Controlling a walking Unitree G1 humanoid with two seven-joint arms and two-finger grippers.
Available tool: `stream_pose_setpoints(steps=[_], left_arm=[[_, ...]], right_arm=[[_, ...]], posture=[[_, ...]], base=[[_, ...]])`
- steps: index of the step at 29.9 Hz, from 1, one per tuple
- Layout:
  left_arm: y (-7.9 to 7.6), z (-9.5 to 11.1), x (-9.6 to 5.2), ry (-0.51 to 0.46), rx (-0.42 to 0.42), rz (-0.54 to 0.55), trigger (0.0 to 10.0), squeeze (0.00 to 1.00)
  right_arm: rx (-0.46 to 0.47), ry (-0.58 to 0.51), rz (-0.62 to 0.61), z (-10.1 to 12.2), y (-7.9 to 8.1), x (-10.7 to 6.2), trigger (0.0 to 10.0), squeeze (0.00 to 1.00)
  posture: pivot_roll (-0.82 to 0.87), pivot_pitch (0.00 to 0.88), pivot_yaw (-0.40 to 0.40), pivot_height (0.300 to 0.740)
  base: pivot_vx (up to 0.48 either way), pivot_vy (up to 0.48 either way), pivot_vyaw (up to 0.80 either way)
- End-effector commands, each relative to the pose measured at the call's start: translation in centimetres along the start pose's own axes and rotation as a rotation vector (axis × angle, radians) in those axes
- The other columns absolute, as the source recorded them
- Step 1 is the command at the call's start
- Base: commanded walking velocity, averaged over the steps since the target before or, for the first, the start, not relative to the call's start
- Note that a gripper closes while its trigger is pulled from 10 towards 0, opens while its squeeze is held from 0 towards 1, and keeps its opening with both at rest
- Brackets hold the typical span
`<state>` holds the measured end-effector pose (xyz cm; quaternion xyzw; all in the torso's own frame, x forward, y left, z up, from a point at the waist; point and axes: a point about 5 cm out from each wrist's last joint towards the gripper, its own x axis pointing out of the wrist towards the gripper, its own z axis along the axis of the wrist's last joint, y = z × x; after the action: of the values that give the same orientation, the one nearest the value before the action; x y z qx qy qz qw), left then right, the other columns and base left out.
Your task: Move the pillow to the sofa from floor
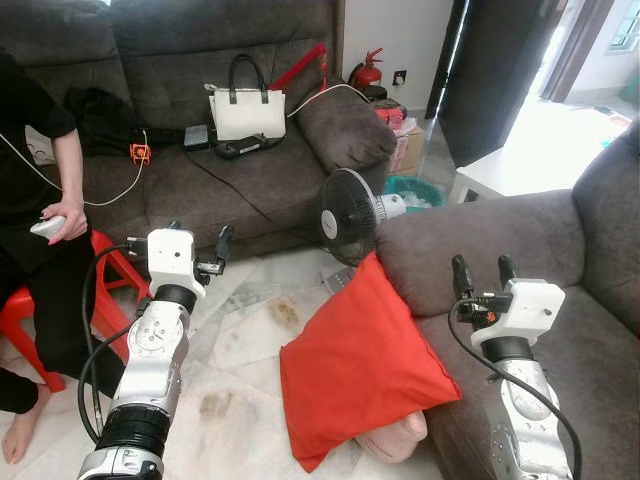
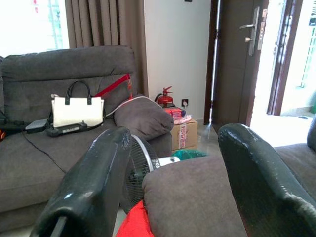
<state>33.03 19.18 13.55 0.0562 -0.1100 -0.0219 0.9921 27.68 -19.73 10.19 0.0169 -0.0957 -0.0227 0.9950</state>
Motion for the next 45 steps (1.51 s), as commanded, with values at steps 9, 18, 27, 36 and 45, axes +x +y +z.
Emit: stream_pose_setpoints(steps=[9,18,27,36,45], left_arm=[[-1.9,0.1,1.5,0.001,0.0,-0.076,10.0,0.0],[-3.5,0.5,2.7,-0.005,-0.002,-0.15,10.0,0.0],[-3.8,0.6,3.2,-0.007,0.009,-0.187,10.0,0.0],[-4.3,1.0,3.8,-0.014,0.012,-0.225,10.0,0.0],[-2.5,0.8,3.2,-0.029,0.042,-0.166,10.0,0.0]], right_arm=[[0.001,-0.016,-0.099,-0.1,-1.3,-0.9,10.0,0.0],[-0.008,-0.022,-0.177,-0.1,-2.2,-2.7,10.0,0.0],[0.001,-0.034,-0.212,0.0,-2.1,-3.0,10.0,0.0],[0.001,-0.029,-0.25,-0.3,-2.2,-3.9,10.0,0.0],[0.017,-0.005,-0.182,-0.8,-1.3,-2.6,10.0,0.0]], posture=[[-0.06,0.0,0.087,0.74],[-0.13,0.0,0.131,0.74],[-0.16,0.0,0.179,0.74],[-0.19,0.0,0.209,0.74],[-0.07,0.0,0.142,0.74]], base=[[0.0,0.0,0.0],[0.0,0.0,0.0],[0.0,0.0,0.0],[0.0,0.0,0.0],[0.0,0.0,0.0]])
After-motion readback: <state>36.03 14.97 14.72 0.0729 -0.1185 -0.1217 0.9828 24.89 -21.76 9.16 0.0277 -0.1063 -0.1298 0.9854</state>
